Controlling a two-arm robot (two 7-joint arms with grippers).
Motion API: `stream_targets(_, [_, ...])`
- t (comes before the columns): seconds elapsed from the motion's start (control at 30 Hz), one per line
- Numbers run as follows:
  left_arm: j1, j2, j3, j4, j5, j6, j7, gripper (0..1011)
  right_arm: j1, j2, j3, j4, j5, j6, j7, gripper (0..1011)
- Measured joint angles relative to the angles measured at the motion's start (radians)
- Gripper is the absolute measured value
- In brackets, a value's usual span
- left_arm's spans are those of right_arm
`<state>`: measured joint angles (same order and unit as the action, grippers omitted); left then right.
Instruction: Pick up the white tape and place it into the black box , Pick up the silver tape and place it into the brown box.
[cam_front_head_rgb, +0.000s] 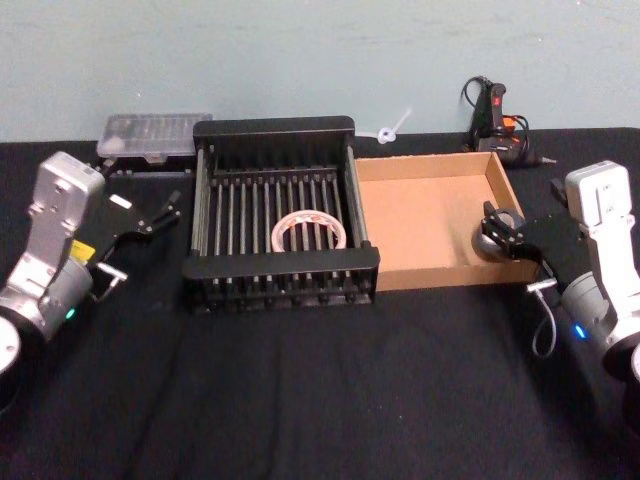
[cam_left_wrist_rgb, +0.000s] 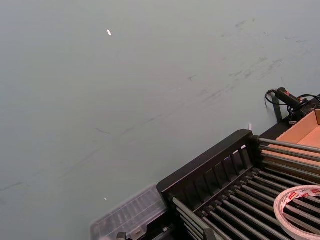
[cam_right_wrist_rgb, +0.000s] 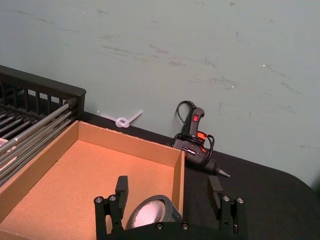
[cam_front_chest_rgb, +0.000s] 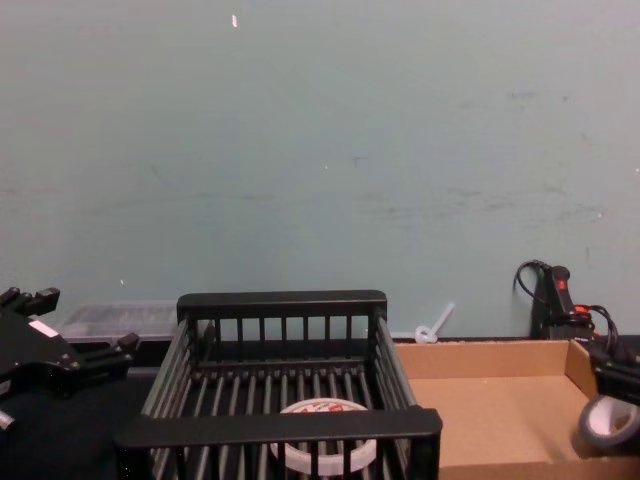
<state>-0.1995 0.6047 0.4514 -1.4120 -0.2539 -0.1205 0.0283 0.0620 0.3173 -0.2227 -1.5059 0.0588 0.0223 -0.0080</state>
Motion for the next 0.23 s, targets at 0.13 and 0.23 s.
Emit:
stream_targets(0.13, [0.0,0.0,0.0,0.0,0.0,0.0,0.0,1001,0.0,0.0,0.0,0.0,0.0,0.0,0.0,1003])
stream_targets(0.23, [0.0,0.0,0.0,0.0,0.0,0.0,0.0,1002,0.0,0.0,0.0,0.0,0.0,0.0,0.0,1002])
